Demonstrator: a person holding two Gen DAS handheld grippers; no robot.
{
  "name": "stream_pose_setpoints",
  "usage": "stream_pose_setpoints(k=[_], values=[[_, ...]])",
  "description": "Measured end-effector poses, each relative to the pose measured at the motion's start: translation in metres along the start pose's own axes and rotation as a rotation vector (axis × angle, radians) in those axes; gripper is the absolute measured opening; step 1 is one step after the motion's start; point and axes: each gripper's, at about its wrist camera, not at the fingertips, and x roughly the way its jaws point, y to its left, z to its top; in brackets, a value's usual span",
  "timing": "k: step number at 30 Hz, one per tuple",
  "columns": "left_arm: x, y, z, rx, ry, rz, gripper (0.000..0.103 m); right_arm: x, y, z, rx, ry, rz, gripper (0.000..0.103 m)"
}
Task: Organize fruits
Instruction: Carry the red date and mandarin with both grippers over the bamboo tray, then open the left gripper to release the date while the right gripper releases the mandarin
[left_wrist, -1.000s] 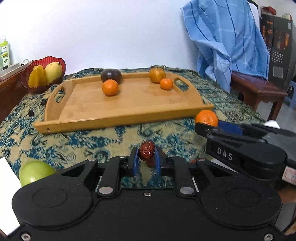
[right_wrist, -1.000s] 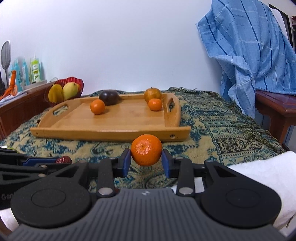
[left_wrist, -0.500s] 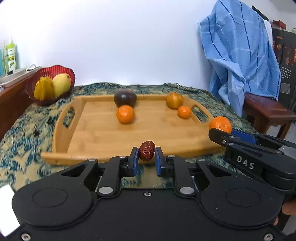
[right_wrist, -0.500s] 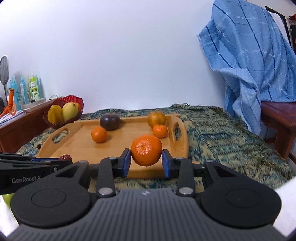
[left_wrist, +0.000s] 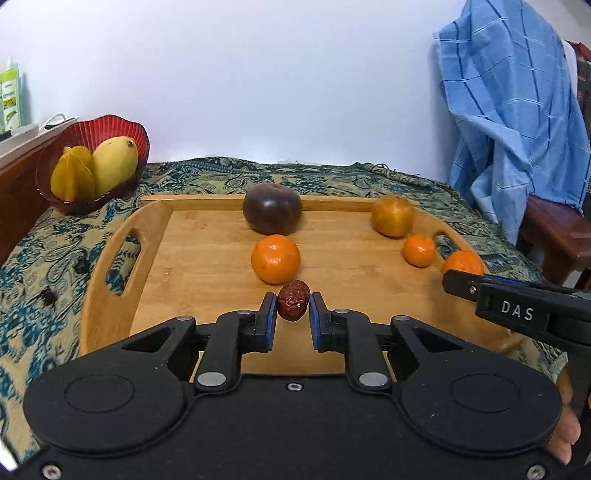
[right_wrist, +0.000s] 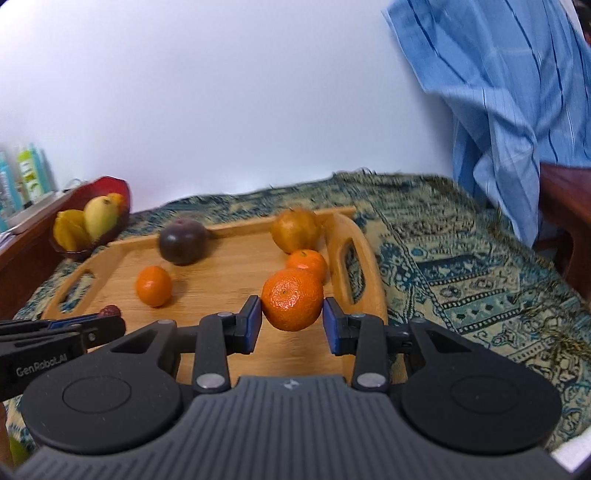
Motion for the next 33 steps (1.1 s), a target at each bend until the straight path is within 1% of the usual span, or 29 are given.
stream_pose_setpoints(k=[4,10,15,22,29,30,31,32,33], values=[[0.019,0.006,0.004,-0.01,0.014,-0.003,0.018,0.016,-0.001,0.005,-0.01,0.03,-0.007,0.04],[0.034,0.008,0.003,-0.005,0.035,-0.017,0.018,0.033,-0.001,0.007,-0.013,0.067,-0.018,0.04],[0.045,0.006,0.0,0.003,0.05,-0.01,0.018,0.039,0.003,0.008,-0.029,0.072,-0.02,0.04],[0.05,0.001,0.0,0.028,0.032,-0.003,0.018,0.042,0.004,0.007,-0.033,0.079,-0.029,0.041],[0.049,-0.002,0.0,0.046,0.03,0.004,0.02,0.043,0.005,0.006,-0.037,0.08,-0.034,0.042],[0.049,-0.002,0.0,0.045,0.032,0.002,0.024,0.044,0.005,0.006,-0.037,0.087,-0.032,0.049],[0.049,-0.001,0.001,0.044,0.035,0.002,0.029,0.044,0.005,0.006,-0.034,0.088,-0.03,0.055],[0.049,-0.001,0.001,0.04,0.037,0.004,0.041,0.044,0.005,0.005,-0.037,0.086,-0.032,0.057],[0.048,0.0,0.001,0.036,0.04,0.006,0.046,0.044,0.006,0.005,-0.042,0.086,-0.03,0.061]])
